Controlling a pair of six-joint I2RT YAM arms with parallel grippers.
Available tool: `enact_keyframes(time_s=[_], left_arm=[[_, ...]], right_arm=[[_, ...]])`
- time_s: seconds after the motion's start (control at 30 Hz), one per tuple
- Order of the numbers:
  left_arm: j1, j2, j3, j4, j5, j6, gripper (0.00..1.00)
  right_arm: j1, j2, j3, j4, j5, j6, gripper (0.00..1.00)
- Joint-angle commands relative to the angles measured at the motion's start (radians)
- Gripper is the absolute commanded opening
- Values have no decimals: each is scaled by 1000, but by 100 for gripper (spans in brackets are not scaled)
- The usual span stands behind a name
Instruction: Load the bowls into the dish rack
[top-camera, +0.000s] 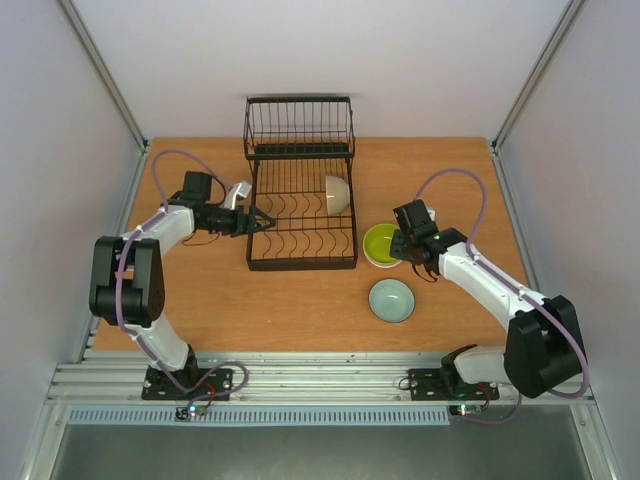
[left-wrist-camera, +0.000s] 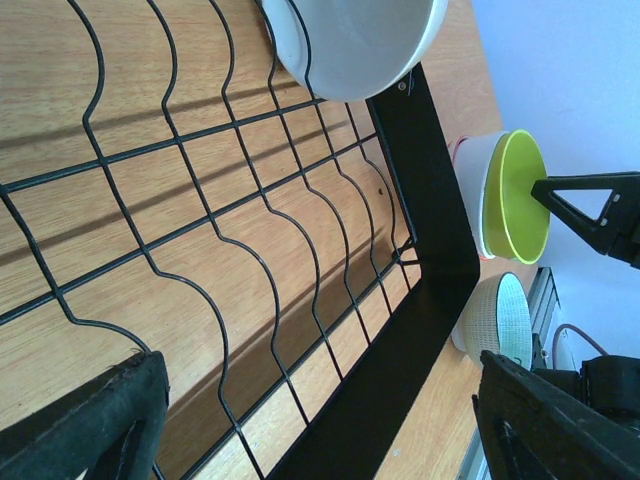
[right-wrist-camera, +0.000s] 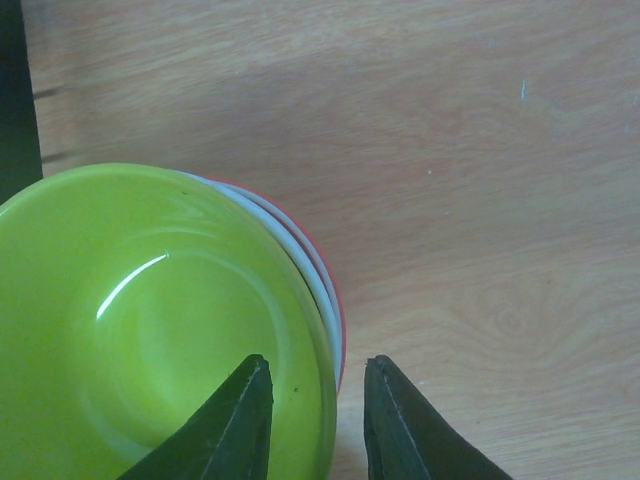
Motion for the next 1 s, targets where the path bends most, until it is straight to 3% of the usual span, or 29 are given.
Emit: enact_keyframes(time_s=[0.0,0.13,0.6,0.8,0.97], left_arm=[[-6,22,16,5,2,19,84],[-8,28,19,4,3,20,84],[-19,14,21,3,-30,19,84],[-77,-81,4,7,-172,37,84],[-148,-181,-10,11,-298,80,85]], right_arm=[[-14,19,-19,44,-26,0,24],[-21,19,-22,45,-28,1,2],[-21,-144,-9,-13,-24,-18,1],[-9,-225,45,-8,-123,-33,1],[75,-144,132,14,-109,-52,1]])
